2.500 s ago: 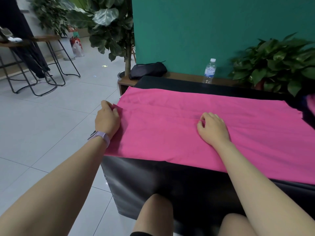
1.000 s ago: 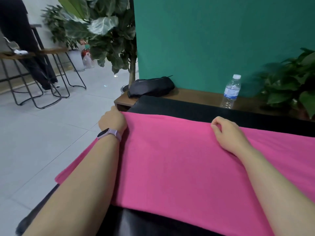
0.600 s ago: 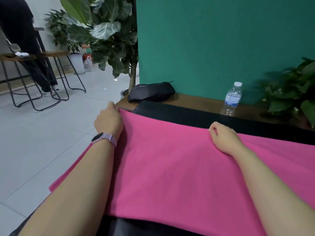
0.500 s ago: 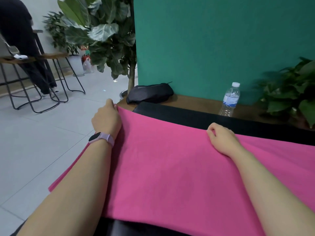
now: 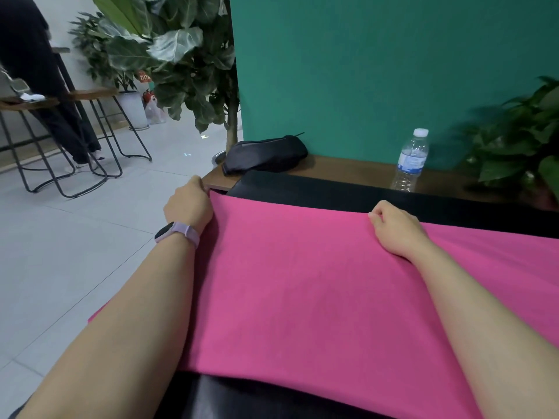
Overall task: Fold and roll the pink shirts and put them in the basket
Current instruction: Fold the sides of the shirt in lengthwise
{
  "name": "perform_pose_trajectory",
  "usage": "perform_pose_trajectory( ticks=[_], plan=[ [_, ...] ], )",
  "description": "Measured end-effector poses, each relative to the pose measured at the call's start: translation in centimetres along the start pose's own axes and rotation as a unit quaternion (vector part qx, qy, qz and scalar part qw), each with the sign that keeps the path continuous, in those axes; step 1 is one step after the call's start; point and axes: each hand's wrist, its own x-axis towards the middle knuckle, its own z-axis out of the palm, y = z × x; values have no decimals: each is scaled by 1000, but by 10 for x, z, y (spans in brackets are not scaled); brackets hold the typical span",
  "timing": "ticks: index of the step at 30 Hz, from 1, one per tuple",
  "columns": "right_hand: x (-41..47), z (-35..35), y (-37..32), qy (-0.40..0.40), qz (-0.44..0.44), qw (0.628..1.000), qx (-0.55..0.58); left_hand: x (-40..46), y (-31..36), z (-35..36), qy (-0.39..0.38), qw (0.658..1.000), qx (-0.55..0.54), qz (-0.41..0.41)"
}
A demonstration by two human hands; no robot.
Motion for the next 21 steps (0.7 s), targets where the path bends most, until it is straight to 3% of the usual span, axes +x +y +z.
perform_pose_trajectory(
  ticks=[2, 7, 13, 21],
  plan=[
    [0, 0, -1, -5, 2, 1000, -10, -2, -5, 8, -39, 999, 7, -9],
    [-2, 0, -7, 2, 2, 999, -34, 3, -6, 12, -55, 998, 30, 1],
    [-8, -4, -14, 7, -5, 998, -57, 3, 7, 9, -52, 985, 157, 51],
    [-12, -3, -19, 28, -25, 994, -103, 13, -3, 16, 42, 991, 106, 71]
  ],
)
